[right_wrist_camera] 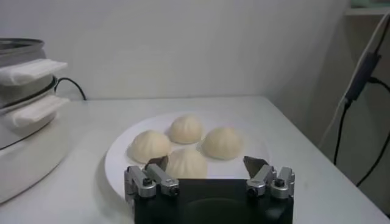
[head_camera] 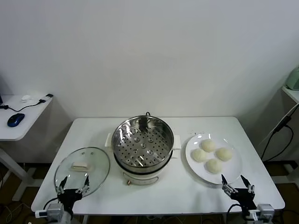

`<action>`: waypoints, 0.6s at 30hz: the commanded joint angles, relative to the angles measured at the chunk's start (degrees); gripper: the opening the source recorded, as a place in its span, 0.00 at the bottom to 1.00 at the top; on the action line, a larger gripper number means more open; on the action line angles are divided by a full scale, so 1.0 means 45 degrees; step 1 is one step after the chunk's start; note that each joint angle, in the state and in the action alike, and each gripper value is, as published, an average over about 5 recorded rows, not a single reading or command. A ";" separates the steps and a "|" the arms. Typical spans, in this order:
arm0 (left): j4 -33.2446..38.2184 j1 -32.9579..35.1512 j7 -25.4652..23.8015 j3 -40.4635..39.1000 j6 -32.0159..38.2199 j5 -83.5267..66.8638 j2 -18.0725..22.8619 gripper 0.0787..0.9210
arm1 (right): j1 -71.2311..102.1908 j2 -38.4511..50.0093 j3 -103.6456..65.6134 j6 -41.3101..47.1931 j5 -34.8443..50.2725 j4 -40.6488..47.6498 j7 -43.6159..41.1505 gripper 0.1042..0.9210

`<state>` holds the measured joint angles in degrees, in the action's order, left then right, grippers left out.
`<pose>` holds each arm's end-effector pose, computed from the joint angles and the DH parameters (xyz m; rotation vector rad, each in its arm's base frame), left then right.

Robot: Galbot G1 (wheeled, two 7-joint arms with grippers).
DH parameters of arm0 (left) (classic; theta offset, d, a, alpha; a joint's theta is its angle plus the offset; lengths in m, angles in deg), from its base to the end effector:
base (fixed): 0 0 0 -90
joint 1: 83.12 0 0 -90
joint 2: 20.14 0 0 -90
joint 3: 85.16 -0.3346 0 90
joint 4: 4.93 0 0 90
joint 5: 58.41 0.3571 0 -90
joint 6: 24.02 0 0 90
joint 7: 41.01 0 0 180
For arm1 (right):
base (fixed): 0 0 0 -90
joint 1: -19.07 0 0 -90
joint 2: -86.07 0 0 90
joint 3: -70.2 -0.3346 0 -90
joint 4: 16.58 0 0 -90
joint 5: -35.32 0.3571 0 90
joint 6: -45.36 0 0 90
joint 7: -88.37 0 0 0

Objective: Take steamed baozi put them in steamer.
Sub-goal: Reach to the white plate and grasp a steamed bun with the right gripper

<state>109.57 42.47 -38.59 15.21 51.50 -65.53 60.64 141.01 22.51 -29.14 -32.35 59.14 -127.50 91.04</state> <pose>0.1582 0.0876 -0.3281 0.1953 -2.7083 -0.1427 0.1940 -0.1407 -0.3110 -0.0345 -2.7677 0.1133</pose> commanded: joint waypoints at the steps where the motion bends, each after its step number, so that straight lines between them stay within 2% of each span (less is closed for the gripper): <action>1: 0.0018 0.0003 0.0005 -0.0008 -0.0023 0.0009 -0.0040 0.88 | -0.1423 0.0790 -0.0081 0.0869 -0.0211 0.0096 0.0039 0.88; 6: 0.0048 -0.0070 -0.0006 -0.0065 0.0002 -0.0008 -0.0110 0.88 | -0.4881 0.2833 0.0646 0.2361 -0.1282 0.2012 -0.1027 0.88; 10: 0.0064 -0.0111 -0.0021 -0.0084 0.0029 -0.0032 -0.0167 0.88 | -0.7791 0.5011 0.2418 0.3056 -0.1689 0.4103 -0.3331 0.88; 13: 0.0081 -0.0149 -0.0022 -0.0088 0.0056 -0.0056 -0.0180 0.88 | -0.9755 0.6674 0.4515 0.2578 -0.2212 0.5531 -0.5821 0.88; 18: 0.0063 -0.0278 -0.0023 -0.0143 0.0056 -0.0069 -0.0152 0.88 | -1.3364 0.8623 0.9010 0.0292 -0.3392 0.7146 -1.0321 0.88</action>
<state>109.92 41.30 -38.67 14.55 51.77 -65.84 59.97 98.13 49.43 -2.65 -29.06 47.87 -104.66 61.28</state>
